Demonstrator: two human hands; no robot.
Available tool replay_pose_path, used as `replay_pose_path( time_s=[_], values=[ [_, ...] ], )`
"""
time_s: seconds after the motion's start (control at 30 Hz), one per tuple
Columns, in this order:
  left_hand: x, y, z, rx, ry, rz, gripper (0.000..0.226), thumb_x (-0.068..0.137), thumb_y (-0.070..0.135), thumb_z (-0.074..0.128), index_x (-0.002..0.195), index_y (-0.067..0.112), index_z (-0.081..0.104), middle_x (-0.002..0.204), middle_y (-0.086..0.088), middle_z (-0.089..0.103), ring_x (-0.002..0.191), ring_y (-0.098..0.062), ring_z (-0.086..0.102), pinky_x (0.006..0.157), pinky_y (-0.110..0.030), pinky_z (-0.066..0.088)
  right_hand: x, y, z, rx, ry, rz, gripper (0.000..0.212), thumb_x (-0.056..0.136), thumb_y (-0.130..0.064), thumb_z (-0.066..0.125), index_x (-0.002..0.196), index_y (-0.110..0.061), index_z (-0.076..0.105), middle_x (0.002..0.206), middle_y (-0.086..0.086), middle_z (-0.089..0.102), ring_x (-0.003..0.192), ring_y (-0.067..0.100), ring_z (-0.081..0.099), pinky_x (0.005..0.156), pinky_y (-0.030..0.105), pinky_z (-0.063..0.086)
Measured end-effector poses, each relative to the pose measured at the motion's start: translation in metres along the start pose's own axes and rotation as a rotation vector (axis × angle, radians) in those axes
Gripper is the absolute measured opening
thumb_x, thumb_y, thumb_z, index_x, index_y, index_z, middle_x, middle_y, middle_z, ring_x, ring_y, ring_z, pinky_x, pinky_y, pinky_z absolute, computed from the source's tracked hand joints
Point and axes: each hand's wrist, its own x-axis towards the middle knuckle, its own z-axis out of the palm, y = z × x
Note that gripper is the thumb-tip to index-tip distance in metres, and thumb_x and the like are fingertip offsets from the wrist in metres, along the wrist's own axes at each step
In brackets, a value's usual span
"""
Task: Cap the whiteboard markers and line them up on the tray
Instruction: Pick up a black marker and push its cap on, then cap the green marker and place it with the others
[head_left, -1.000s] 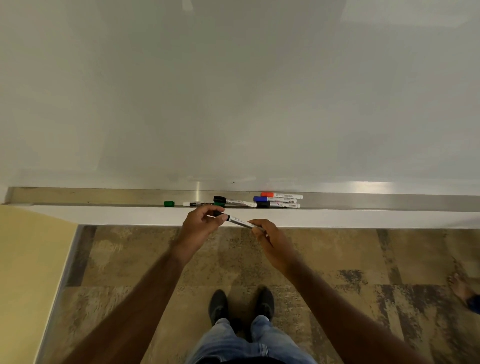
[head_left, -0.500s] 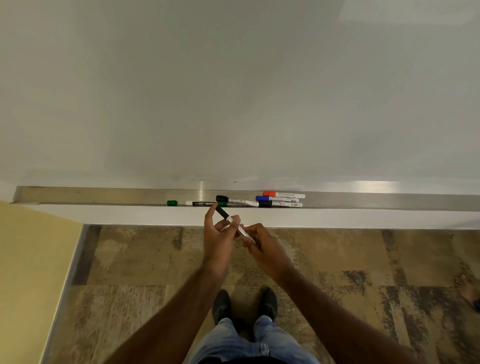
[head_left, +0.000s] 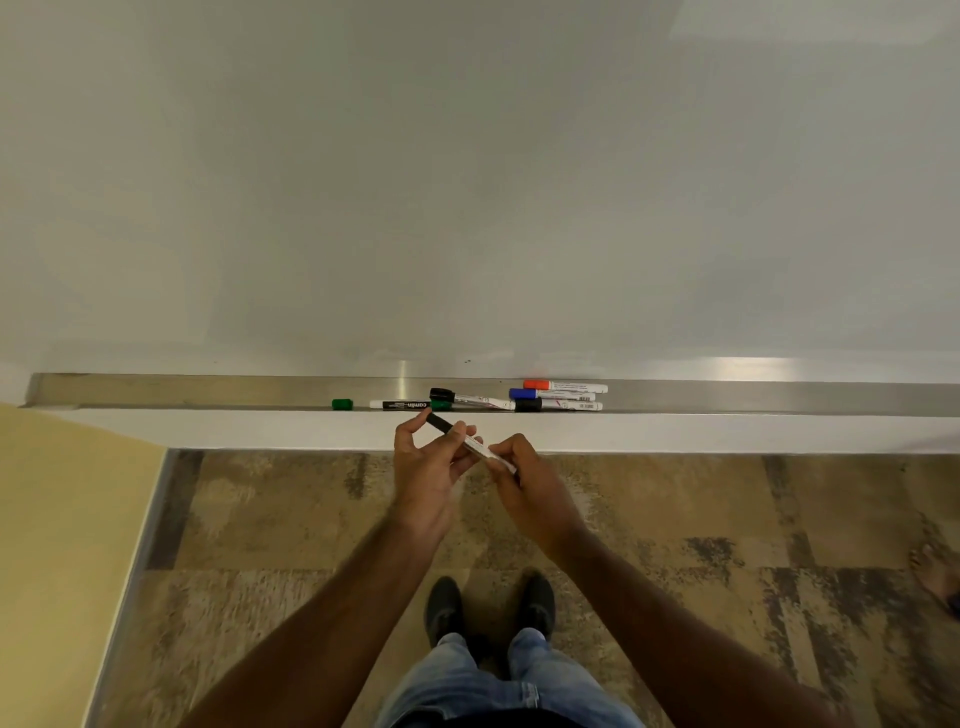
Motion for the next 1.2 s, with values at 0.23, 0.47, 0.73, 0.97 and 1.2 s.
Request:
replay_pose_path(
  time_s=[0.23, 0.47, 0.73, 0.97, 1.2],
  values=[
    [0.006, -0.006, -0.010, 0.024, -0.015, -0.023, 0.040, 0.105, 0.011, 0.064, 0.138, 0.030, 0.052, 0.111, -0.015, 0.082, 0.100, -0.031, 0.081, 0.076, -0.038, 0.068, 0.015, 0.002, -0.006, -0.059, -0.096, -0.010, 0.007, 0.106, -0.038, 0.050, 0.112, -0.034, 0.052, 0.087, -0.006, 0.067, 0.067, 0.008, 0.060, 0.054, 0.015, 0.047],
    [0.034, 0.013, -0.008, 0.359, -0.116, -0.026, 0.018, 0.108, 0.024, 0.060, 0.126, 0.026, 0.061, 0.113, -0.013, 0.079, 0.090, -0.027, 0.083, 0.068, -0.037, 0.067, 0.032, 0.013, -0.022, 0.078, -0.117, 0.019, 0.011, 0.108, -0.035, 0.049, 0.116, -0.031, 0.055, 0.091, -0.003, 0.069, 0.077, 0.015, 0.067, 0.064, 0.023, 0.053],
    [0.074, 0.045, -0.004, 0.545, -0.067, 0.111, 0.022, 0.105, 0.022, 0.066, 0.123, 0.009, 0.067, 0.095, -0.012, 0.081, 0.086, -0.024, 0.079, 0.061, -0.032, 0.066, 0.036, 0.026, -0.032, 0.358, 0.002, 0.241, 0.041, 0.106, -0.037, 0.053, 0.144, -0.024, 0.045, 0.122, 0.003, 0.066, 0.093, 0.015, 0.073, 0.063, 0.017, 0.056],
    [0.100, 0.050, 0.007, 0.584, -0.014, 0.101, 0.026, 0.104, 0.017, 0.067, 0.125, 0.002, 0.065, 0.096, -0.014, 0.079, 0.075, -0.017, 0.071, 0.056, -0.026, 0.057, 0.021, 0.046, -0.040, 0.267, 0.013, 0.225, 0.030, 0.108, -0.032, 0.051, 0.136, -0.023, 0.053, 0.111, 0.000, 0.070, 0.089, 0.012, 0.075, 0.067, 0.019, 0.057],
    [0.107, 0.047, 0.005, 0.672, -0.026, 0.085, 0.025, 0.103, 0.011, 0.065, 0.124, -0.002, 0.069, 0.100, -0.014, 0.080, 0.079, -0.017, 0.068, 0.060, -0.029, 0.053, 0.021, 0.051, -0.043, 0.227, 0.013, 0.236, 0.027, 0.107, -0.029, 0.052, 0.132, -0.022, 0.056, 0.107, -0.001, 0.071, 0.090, 0.014, 0.074, 0.068, 0.020, 0.055]
  ],
)
